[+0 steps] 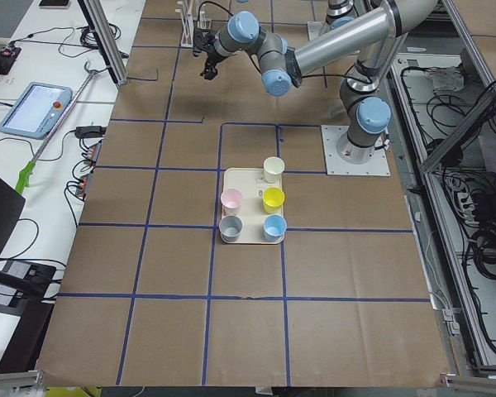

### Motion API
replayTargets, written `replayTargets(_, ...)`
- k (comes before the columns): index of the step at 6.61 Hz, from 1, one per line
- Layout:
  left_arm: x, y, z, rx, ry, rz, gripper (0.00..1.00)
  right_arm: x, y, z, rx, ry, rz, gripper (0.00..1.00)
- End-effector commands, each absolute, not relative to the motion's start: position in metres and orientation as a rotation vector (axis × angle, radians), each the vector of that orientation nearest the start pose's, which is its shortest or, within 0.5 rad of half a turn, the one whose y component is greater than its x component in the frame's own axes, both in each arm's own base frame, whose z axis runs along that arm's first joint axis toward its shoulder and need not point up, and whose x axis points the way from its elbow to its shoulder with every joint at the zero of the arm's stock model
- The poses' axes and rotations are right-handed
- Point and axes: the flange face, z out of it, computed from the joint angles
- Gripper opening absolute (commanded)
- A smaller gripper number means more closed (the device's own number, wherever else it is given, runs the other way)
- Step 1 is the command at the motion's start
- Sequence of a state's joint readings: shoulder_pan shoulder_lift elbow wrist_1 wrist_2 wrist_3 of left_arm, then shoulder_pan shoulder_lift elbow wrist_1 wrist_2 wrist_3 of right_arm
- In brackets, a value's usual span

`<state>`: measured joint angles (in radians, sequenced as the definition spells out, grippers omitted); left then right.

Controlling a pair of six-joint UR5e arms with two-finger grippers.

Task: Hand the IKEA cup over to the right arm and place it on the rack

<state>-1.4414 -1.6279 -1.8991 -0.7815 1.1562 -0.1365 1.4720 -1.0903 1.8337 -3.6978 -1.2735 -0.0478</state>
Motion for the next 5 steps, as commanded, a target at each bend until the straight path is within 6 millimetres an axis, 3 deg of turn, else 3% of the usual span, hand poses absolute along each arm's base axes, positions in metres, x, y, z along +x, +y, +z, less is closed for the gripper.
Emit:
replayTargets(1, -0.093, -0.535, 0.444, -0.396, 3.315, -0.201, 0.98, 0.053, -0.636, 0.325, -0.199, 2.368, -1.964, 0.29)
replayTargets(2, -0.088, -0.53, 0.467, -0.409, 3.255, -0.002, 0.98, 0.041, -0.647, 0.307, -0.181, 2.392, -1.936, 0.29)
replayTargets(3, -0.085, -0.518, 0.478, -0.393, 3.183, 0.145, 0.98, 0.039, -0.656, 0.297, -0.176, 2.395, -1.935, 0.29)
replayTargets(5, -0.111, -0.501, 0.488, -0.26, 3.092, 0.138, 0.98, 0.044, -0.653, 0.289, -0.172, 2.406, -1.913, 0.29)
